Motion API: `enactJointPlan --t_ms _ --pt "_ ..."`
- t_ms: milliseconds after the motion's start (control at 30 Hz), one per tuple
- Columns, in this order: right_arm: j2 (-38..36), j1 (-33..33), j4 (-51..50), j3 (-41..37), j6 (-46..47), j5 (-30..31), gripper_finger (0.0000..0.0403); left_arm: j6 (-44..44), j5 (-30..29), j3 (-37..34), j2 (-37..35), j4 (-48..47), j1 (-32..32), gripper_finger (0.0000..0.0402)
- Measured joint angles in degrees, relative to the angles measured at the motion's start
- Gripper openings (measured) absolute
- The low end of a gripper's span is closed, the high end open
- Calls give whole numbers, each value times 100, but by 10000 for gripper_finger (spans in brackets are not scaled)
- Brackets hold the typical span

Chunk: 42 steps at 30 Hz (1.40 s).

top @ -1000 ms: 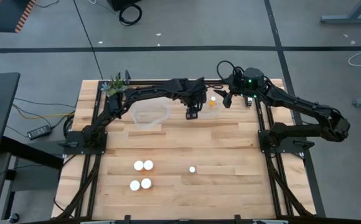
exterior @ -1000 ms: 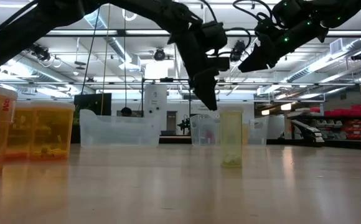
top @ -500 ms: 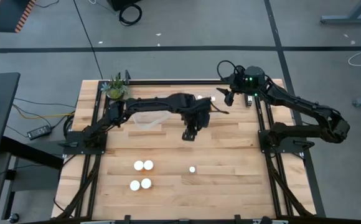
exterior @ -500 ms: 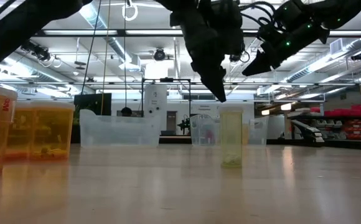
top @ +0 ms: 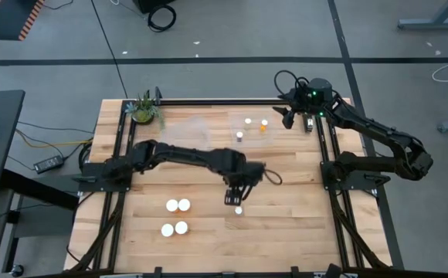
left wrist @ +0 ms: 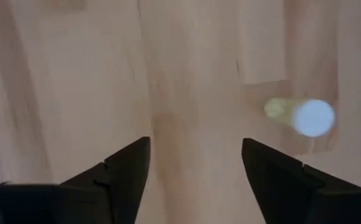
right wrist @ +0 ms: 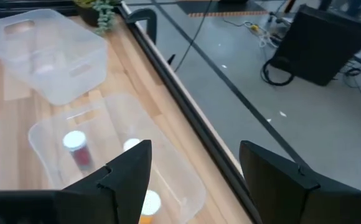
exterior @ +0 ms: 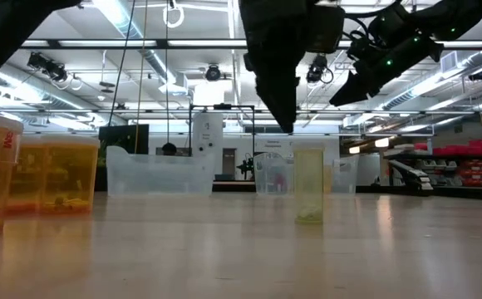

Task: Pick and place medicine bottles into bin by pill shape (circle, oval)
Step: Put the yellow pill bottle into the right transparent bin

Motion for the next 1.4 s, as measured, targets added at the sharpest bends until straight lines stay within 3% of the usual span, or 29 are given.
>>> enactJointPlan --t_ms 200,400,667,867,1200,1400 --pt "0 -2 -7 0 -69 -287 251 -1523 -49 0 0 -235 -542 285" --pt "0 0 49 0 84 -879 251 -2272 -192 0 0 -258 -1013 286" --pt "0 2 -190 0 142 -1192 251 -2630 -599 4 93 -129 -1133 286" --pt "-2 6 -316 0 125 -1225 251 -2532 -312 -13 536 -105 -1122 286" --pt "-2 157 -321 0 122 -1273 251 -2220 -404 -4 691 646 -1025 286" --pt "-2 210 -325 0 103 -1275 251 -2250 -402 -4 691 616 -1002 257"
